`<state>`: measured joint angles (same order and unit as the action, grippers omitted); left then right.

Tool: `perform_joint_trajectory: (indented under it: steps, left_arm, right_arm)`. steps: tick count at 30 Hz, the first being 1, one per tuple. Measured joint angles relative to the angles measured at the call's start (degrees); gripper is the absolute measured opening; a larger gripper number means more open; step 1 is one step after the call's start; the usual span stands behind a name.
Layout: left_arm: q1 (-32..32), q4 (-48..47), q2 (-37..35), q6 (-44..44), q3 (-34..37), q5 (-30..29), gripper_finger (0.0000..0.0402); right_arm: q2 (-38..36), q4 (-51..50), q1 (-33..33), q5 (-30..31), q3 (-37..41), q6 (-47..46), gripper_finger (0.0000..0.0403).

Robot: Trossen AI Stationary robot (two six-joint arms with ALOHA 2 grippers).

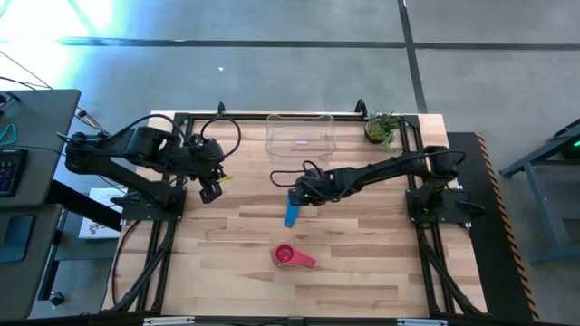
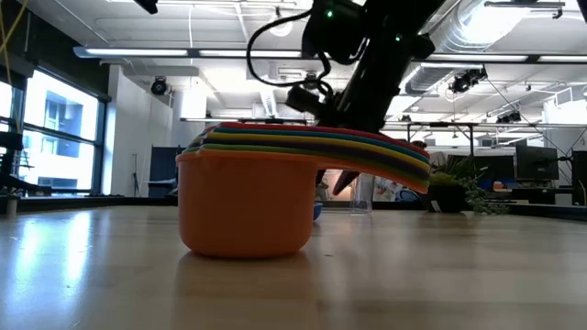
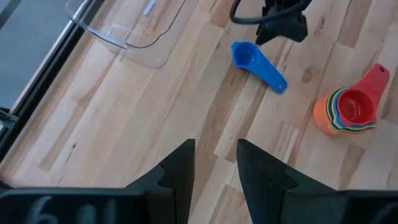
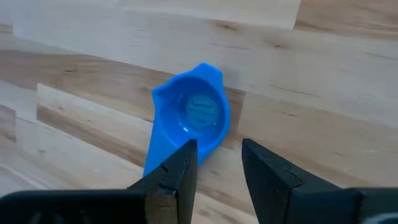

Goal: Nest measuring cups in basket
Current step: Stack the blue measuring cup in the pink measuring cup

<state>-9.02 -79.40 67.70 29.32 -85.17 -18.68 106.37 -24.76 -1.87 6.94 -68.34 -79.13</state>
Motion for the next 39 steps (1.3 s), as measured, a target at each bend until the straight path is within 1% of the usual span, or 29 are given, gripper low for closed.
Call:
perform_joint_trajectory:
  steps: [14, 21, 30, 36, 39]
  left_arm:
    - [0.0, 0.4, 0.0, 0.0, 0.0, 0.0, 0.0111]
    - [0.0, 0.4, 0.0, 0.0, 0.0, 0.0, 0.0111]
    - [0.0, 0.4, 0.0, -0.1, 0.0, 0.0, 0.0111]
    - [0.0, 0.4, 0.0, -1.5, 0.0, 0.0, 0.0111]
    - [0.0, 0.4, 0.0, -1.5, 0.0, 0.0, 0.0111]
  right_arm:
    - [4.4, 3.7, 0.9, 1.0, 0.0, -0.4, 0.0119]
    - [4.7, 4.4, 1.4, 2.1, 0.0, -0.4, 0.0116]
    - [6.4, 5.3, 1.7, 0.3, -0.1, 0.1, 0.0060]
    - [6.5, 5.7, 1.5, 0.6, -0.1, 0.7, 0.0014]
    - [6.5, 5.7, 1.5, 0.5, -0.1, 1.1, 0.0006]
